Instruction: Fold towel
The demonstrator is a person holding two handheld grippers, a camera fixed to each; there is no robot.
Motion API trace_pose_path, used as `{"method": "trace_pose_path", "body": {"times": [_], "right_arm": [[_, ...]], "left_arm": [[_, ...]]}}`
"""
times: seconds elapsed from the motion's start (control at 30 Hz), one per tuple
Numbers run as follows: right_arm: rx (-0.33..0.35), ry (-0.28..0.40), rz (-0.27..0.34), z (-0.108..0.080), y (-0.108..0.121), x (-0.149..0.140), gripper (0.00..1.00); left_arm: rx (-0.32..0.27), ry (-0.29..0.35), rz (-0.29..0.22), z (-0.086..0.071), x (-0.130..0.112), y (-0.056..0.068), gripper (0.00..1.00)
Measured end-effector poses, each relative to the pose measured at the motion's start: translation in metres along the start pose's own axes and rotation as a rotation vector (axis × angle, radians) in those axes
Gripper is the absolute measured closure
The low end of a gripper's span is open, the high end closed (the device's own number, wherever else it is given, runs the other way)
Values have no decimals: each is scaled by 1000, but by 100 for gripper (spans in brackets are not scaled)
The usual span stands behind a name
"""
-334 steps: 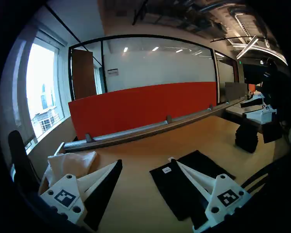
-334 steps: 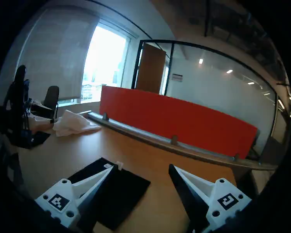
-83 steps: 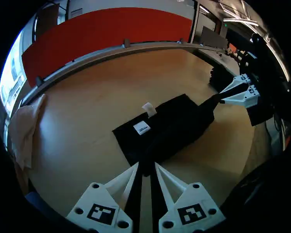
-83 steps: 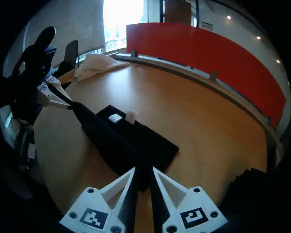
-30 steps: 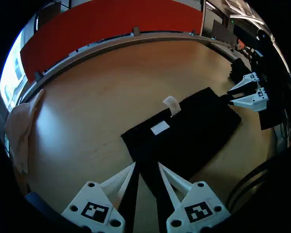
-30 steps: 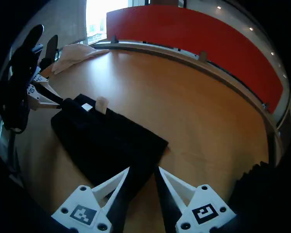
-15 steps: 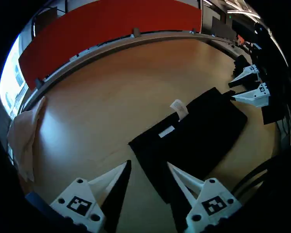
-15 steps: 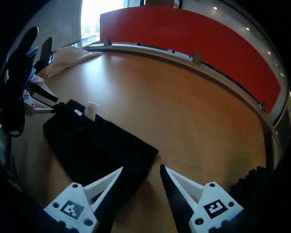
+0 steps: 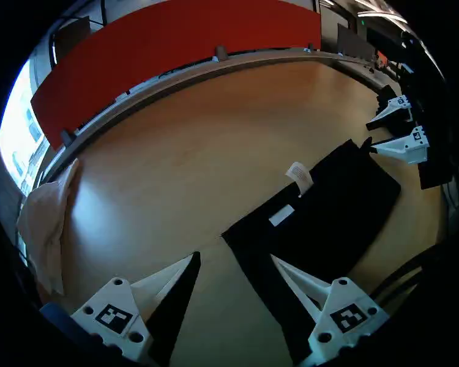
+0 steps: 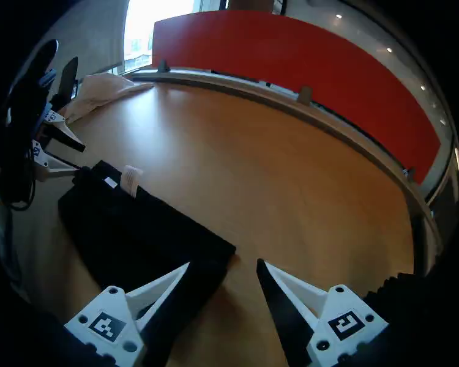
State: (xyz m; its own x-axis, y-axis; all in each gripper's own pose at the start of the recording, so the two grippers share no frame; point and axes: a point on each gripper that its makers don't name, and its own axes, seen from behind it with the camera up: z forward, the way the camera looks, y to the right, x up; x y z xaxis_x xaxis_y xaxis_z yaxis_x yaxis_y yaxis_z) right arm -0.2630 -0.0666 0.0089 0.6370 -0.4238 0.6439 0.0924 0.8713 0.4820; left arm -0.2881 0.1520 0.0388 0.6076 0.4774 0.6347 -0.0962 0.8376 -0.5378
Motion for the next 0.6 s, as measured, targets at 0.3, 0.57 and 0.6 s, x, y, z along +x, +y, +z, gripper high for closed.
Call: {"method": "trace_pose_path", "body": {"times": [0.3,0.57,0.6], "right_arm": [[-10,3,-2,3,7,6,19],[-5,6,-1,0,6,4,0],[-4,8,-2,0,6,3,0]], "left_arm": [[21,9,3,2,7,-14,27],[4,23,-8,-3,8,-10,5],[4,23,-8,-4,8,-10,4]]}}
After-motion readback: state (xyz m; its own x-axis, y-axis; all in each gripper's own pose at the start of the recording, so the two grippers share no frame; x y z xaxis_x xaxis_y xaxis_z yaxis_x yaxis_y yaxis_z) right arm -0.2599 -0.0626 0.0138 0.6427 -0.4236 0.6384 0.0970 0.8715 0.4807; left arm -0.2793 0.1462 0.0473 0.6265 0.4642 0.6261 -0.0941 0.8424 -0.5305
